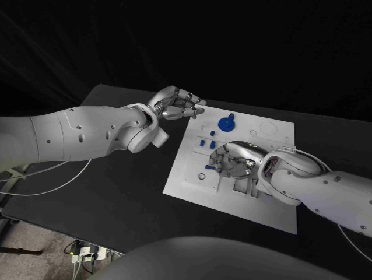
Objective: Assemble the parts on the task board
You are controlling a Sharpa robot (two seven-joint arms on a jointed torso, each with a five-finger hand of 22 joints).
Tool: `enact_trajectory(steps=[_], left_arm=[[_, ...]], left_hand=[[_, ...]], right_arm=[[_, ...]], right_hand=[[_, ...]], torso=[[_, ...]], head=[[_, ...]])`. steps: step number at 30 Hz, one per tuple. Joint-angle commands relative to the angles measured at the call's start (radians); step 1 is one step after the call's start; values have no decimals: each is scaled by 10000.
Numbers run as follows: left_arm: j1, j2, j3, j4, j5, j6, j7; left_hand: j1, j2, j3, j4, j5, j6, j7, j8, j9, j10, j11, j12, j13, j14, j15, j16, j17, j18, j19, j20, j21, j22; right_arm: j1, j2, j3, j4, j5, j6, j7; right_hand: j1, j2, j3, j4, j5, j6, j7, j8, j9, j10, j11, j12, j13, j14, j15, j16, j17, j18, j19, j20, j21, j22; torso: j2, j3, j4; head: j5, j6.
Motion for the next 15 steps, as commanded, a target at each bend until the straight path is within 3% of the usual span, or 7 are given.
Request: enact_trajectory(steps=[1, 10, 15], left_arm=[[-4, 22, 7, 9, -30, 173, 34], [-6, 13, 7, 9, -30, 183, 14], [-6, 0, 7, 18, -31, 176, 24]], left_hand=[[81, -8, -51, -8, 40, -26, 70, 53, 14, -44, 55, 19, -12, 7, 27, 32, -14, -41, 59, -27, 37, 18], [81, -8, -51, -8, 40, -26, 70, 53, 14, -44, 55, 19, -12, 7, 27, 32, -14, -41, 59, -27, 37, 18], [90, -5, -51, -5, 40, -24, 73, 55, 15, -46, 59, 20, -12, 8, 28, 35, -16, -41, 63, -26, 42, 23]], right_arm=[[-13, 3, -8, 5, -249, 158, -135], [-18, -10, -8, 12, -274, 15, -113], [-9, -80, -7, 120, -278, -540, 0]], right_hand=[[-125, -21, 54, -8, -111, -82, 3, -70, -38, -3, -51, 77, 12, -28, -50, -25, -12, 143, -50, -18, -44, 1540], [-137, -10, 51, 5, -293, 176, -28, 21, -65, -16, -74, 125, 57, -21, -71, -11, -9, 143, -47, -33, -50, 1539], [-339, -55, -67, 195, -1023, -4, -6, -92, -170, 83, -82, 223, 109, 63, -64, 53, 55, 127, 23, -31, -14, 1549]], torso=[[-4, 2, -2], [-3, -1, -3], [-4, 2, 0]], head=[[7, 2], [9, 2], [16, 2]])
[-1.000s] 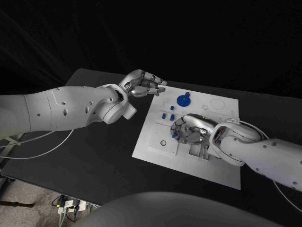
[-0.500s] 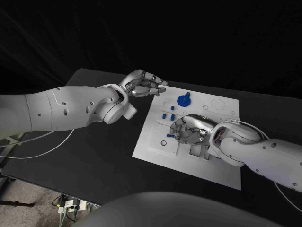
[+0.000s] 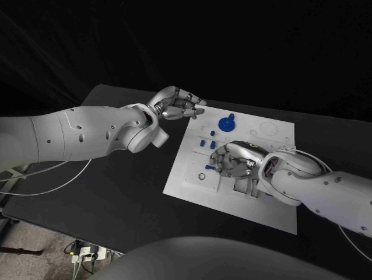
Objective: Assemble the parts on the task board
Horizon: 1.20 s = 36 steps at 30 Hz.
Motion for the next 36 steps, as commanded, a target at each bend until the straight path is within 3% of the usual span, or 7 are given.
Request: enact_trajectory(steps=[1, 10, 13, 16, 19, 25, 36], left_arm=[[-3, 0, 7, 27, -29, 138, 53], [-3, -71, 7, 68, -30, 70, 53], [-2, -69, 7, 62, -32, 64, 51], [-2, -51, 7, 48, -32, 72, 47], [-2, -45, 7, 50, -60, 86, 43], [-2, -45, 7, 45, -105, 127, 9], [-2, 2, 7, 21, -154, 187, -3]], left_hand=[[91, -5, -51, -5, 40, -24, 73, 55, 16, -46, 60, 20, -12, 8, 28, 35, -16, -41, 64, -26, 42, 16], [94, -4, -51, -4, 41, -23, 73, 56, 16, -46, 61, 21, -12, 9, 28, 37, -17, -41, 66, -26, 44, 18], [97, -4, -51, -3, 41, -21, 74, 57, 17, -46, 61, 22, -11, 10, 29, 38, -17, -41, 67, -26, 46, 20], [99, -3, -51, -2, 41, -21, 75, 58, 17, -46, 60, 22, -11, 11, 29, 39, -17, -41, 69, -26, 47, 22], [99, -3, -51, -2, 41, -21, 75, 58, 17, -46, 60, 22, -11, 11, 29, 39, -17, -41, 69, -26, 47, 22], [103, -3, -52, -1, 40, -20, 76, 59, 18, -45, 60, 24, -11, 13, 30, 42, -17, -41, 71, -25, 49, 25], [108, -3, -53, 1, 40, -19, 78, 60, 18, -44, 61, 25, -10, 18, 31, 47, -17, -42, 75, -24, 53, 29]], right_arm=[[10, -73, -1, 146, -151, -565, 77], [558, -423, 11, 1026, -795, -697, -345], [747, -446, 12, 1229, -1142, -442, -687], [849, -356, 12, 1314, -1546, -88, -1072], [885, -204, 12, 1319, -1916, 235, -1416], [866, 73, 14, 1340, -2425, 651, -1916], [715, 464, 16, 1261, -3060, 731, -2559]], right_hand=[[-195, -26, -65, 155, -461, -32, 13, -67, -70, 122, -82, 114, 52, 67, -61, 55, 30, 128, 32, -32, -20, 1549], [-546, -219, -273, 559, -1141, 453, -55, -138, -516, 926, -174, 1343, 949, 65, -130, 7, -70, 148, 34, -72, -182, 1505], [-625, -298, -376, 660, -1286, 632, -102, -320, -835, 2881, -216, 4447, 3620, 17, -192, -53, -157, 169, -11, -116, -324, 1469], [-714, -353, -551, 741, -1335, 1049, -163, -459, -1191, 5034, -228, 7680, 6482, 1466, -154, 1424, 2294, 109, 154, -122, -179, 1542], [-883, -391, -766, 870, -1362, 1398, -128, -754, -1648, 6595, -134, 9455, 8147, 1718, -75, 1661, 2710, -73, 743, -39, 622, 1822], [-982, -318, -1073, 882, -1168, 1761, -135, -975, -2060, 6703, -108, 9551, 8240, 1718, -28, 1661, 2710, -314, 1480, -18, 1758, 2148], [-1310, -364, -1320, 1029, -1053, 1925, -204, -975, -2200, 6703, -173, 9551, 8240, 1718, -95, 1661, 2710, -474, 1944, -73, 2425, 2359]], torso=[[-1, -1, 6], [-11, -12, 6], [-12, -17, -3], [-7, -5, 7], [11, 9, 10], [8, 0, 2], [7, 6, -5]], head=[[5, 2], [33, 2], [8, 2], [-10, 2], [-25, 2], [-21, 2], [-41, 2]])
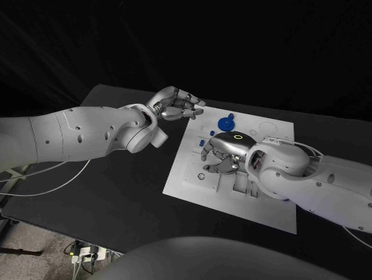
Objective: Assemble the parts on the task board
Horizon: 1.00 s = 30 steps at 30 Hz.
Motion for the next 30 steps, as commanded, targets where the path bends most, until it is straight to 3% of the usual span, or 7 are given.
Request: enact_trajectory(steps=[1, 9, 25, 30], left_arm=[[0, 23, 7, 6, -85, 174, 33], [0, 28, 7, 7, -94, 194, 26], [-5, 74, 6, -44, -105, 251, 21], [-6, 80, 6, -47, -107, 265, 10]], left_hand=[[109, -3, -54, 0, 40, -19, 78, 60, 12, -10, 26, 25, -11, 18, 31, 47, -9, -42, 75, -24, 53, 9], [109, -3, -54, 0, 40, -19, 78, 60, 12, -10, 26, 25, -11, 18, 31, 47, -9, -42, 75, -24, 53, 9], [114, -5, -57, 3, 37, -18, 82, 61, 13, -9, 27, 28, -10, 25, 33, 53, -9, -42, 80, -23, 58, 14], [114, -5, -57, 3, 37, -18, 82, 61, 13, -9, 27, 28, -10, 25, 33, 53, -9, -42, 80, -23, 58, 14]], right_arm=[[-51, 94, 2, -20, -657, 291, -558], [-172, 210, 3, -90, -1099, 401, -934], [-234, 242, 3, -155, -1379, 567, -1126], [-259, 268, 2, -238, -1335, 554, -1061]], right_hand=[[-149, -14, -79, 18, 49, 75, 3, -30, -19, 1076, -50, 36, 2625, 1057, 20, 34, 2628, -159, 567, -56, 69, 2355], [-252, -77, -162, 55, 84, -9, 13, -68, -62, 1076, -47, 36, 2625, 1057, 15, 34, 2628, -138, 518, -67, 3, 2326], [-72, -71, -103, -196, 988, -514, 167, -29, 46, 1076, 89, 36, 2625, 1057, 129, 34, 2628, -78, 347, 26, -202, 2244], [-58, -52, -81, -217, 1070, -526, 172, -21, 66, 1076, 93, 36, 2625, 1057, 135, 34, 2628, -69, 322, 33, -234, 2232]], torso=[[3, 4, -5], [-2, -2, 1], [-3, -4, -2], [-1, -3, -2]], head=[[-7, 2], [5, 2], [12, 2], [30, 2]])
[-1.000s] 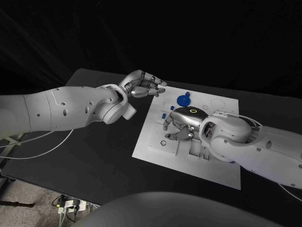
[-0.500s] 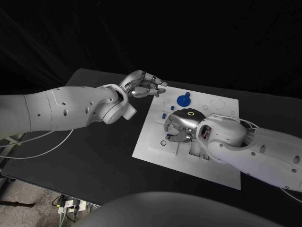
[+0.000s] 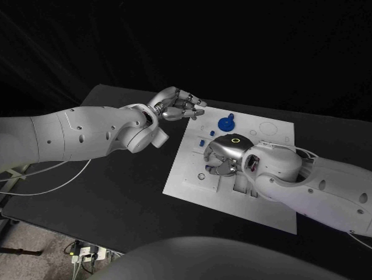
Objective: Assemble the parts on the task board
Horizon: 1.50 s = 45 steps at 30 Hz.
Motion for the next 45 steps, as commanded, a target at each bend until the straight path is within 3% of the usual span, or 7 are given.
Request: enact_trajectory(steps=[1, 27, 39, 45], left_arm=[[-4, 22, 6, 10, -42, 178, 34], [-32, 42, 6, -15, -50, 224, 19], [-34, 19, 6, -5, -51, 234, 7], [-34, 8, 6, 2, -51, 241, -6]], left_hand=[[114, -5, -57, 3, 37, -18, 81, 61, 15, -9, 27, 28, -10, 25, 33, 53, -10, -43, 81, -23, 58, 17], [116, -12, -70, 12, 22, -18, 92, 63, 16, -10, 34, 33, -9, 31, 37, 64, -13, -44, 92, -21, 70, 31], [116, -12, -70, 12, 22, -18, 92, 63, 16, -10, 34, 33, -9, 31, 37, 64, -13, -44, 92, -21, 70, 31], [116, -12, -70, 12, 22, -18, 92, 63, 16, -10, 34, 33, -9, 31, 37, 64, -13, -44, 92, -21, 70, 31]], right_arm=[[-32, 35, 1, -53, -167, 187, -39], [-208, 114, -1, -255, 56, 27, 203], [-323, 112, -1, -356, 167, -9, 368], [-340, 42, -1, -380, 258, -479, 577]], right_hand=[[113, 16, 8, -58, 78, -75, -24, 22, 22, 1047, 65, 37, 2629, 1061, 63, 34, 2632, -67, 277, 70, -74, 2230], [254, 115, 54, -272, 38, 219, -139, 296, 388, 1047, -20, 37, 2629, 1061, 9, 34, 2632, -52, 237, 49, -113, 2215], [491, 292, 68, -696, 383, 553, -414, 1006, 1586, 1047, -269, 37, 2629, 1061, -195, 34, 2632, -50, 228, -140, -111, 2214], [619, 397, 144, -853, 481, 674, -508, 1222, 1974, 1047, -348, 37, 2629, 1061, -268, 34, 2632, -53, 232, -205, -102, 2217]], torso=[[3, 1, 1], [-4, -3, 3], [-1, -2, 1], [-4, -3, 3]], head=[[21, 2], [70, 2], [122, 2], [123, 2]])
